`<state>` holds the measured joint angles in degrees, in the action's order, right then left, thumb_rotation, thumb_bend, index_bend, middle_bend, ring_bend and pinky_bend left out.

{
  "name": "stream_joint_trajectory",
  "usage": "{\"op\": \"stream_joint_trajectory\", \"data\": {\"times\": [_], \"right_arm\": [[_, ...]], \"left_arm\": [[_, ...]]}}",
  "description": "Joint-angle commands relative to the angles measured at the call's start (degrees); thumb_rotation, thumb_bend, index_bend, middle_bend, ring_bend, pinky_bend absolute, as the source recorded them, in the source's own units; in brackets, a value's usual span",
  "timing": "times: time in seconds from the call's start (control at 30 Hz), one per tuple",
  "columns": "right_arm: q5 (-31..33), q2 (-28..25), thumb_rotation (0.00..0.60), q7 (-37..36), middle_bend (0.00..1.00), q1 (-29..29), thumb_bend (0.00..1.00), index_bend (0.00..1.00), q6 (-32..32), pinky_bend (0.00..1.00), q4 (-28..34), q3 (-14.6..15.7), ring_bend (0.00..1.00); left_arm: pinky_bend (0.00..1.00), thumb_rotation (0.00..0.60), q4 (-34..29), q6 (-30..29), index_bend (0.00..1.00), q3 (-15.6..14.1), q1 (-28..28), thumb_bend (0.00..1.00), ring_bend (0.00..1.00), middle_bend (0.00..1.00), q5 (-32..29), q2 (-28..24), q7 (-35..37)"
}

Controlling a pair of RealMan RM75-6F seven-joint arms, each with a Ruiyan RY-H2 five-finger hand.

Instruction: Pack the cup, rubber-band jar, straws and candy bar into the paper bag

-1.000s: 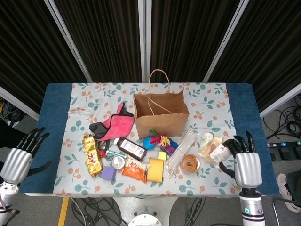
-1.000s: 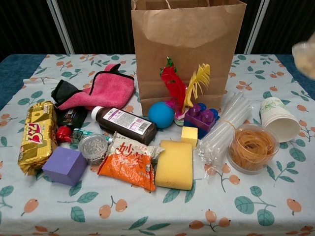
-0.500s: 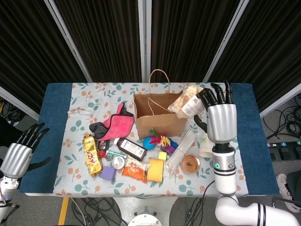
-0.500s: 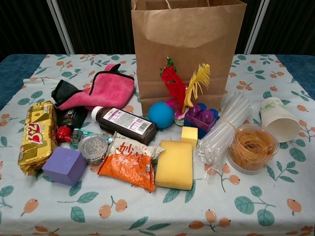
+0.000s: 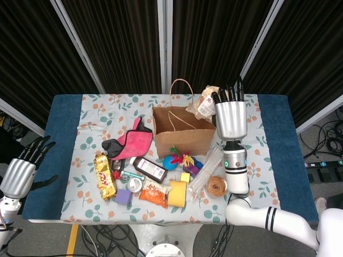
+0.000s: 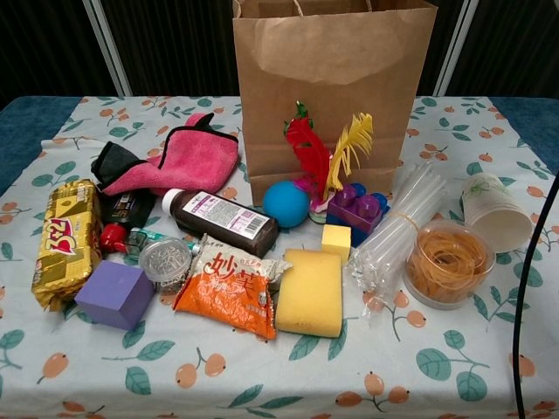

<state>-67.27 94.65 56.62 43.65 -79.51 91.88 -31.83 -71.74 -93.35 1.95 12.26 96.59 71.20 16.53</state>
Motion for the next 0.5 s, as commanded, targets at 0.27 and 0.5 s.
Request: {"op": "stream_joint_trajectory", "data": {"times": [0.27, 0.5], "right_arm": [[0.08, 0.12, 0.600, 0.67, 0.35, 1.95, 0.17, 0.44, -0.41, 0.05, 0.86, 3.41, 0.19], [2.75, -1.33, 0.600, 2.20, 0.25, 2.13, 0.02, 0.28, 0.71, 0.00, 4.06, 5.29, 0.09]], "left_arm": [[0.20, 0.600, 0.59, -0.31, 0.16, 0.19, -0.18, 0.03, 0.08, 0.16, -0.65, 0.16, 0.76], [0.20, 0.600, 0.66, -0.68, 0.15, 0.65, -0.36, 0.03, 0.08, 0.16, -1.39, 0.07, 1.32]]}}
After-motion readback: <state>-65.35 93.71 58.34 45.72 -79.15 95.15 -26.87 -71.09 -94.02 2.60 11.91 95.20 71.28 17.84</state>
